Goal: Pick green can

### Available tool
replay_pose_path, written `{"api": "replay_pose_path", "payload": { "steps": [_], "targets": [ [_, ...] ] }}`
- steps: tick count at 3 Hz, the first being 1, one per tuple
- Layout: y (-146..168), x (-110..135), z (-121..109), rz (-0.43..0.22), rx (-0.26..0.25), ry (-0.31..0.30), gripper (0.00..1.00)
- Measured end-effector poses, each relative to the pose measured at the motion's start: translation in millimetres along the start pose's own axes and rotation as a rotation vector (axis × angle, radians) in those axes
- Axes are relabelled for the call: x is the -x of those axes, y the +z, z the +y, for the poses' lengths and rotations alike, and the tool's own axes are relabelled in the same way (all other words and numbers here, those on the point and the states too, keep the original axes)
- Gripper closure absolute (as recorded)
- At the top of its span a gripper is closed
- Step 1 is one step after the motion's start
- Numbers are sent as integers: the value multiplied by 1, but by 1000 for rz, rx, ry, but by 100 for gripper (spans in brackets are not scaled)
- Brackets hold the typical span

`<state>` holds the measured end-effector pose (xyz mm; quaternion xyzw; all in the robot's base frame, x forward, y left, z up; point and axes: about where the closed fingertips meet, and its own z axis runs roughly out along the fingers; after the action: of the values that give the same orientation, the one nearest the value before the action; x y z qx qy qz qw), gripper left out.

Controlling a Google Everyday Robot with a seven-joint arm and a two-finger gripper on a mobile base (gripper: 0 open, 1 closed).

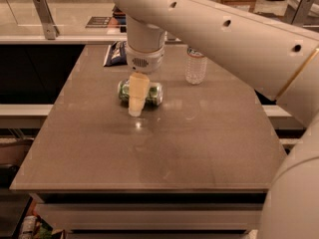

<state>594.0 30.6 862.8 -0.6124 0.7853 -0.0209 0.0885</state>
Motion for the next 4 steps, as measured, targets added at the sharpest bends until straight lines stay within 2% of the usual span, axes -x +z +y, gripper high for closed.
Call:
{"api": "replay_pose_path", "payload": {
  "steps": [1,3,4],
  "targets": [
    [7,16,-8,23,11,-15,0],
    [26,11,-16,58,28,34,0],
    [27,2,-18,60,20,60,16]
  ]
}}
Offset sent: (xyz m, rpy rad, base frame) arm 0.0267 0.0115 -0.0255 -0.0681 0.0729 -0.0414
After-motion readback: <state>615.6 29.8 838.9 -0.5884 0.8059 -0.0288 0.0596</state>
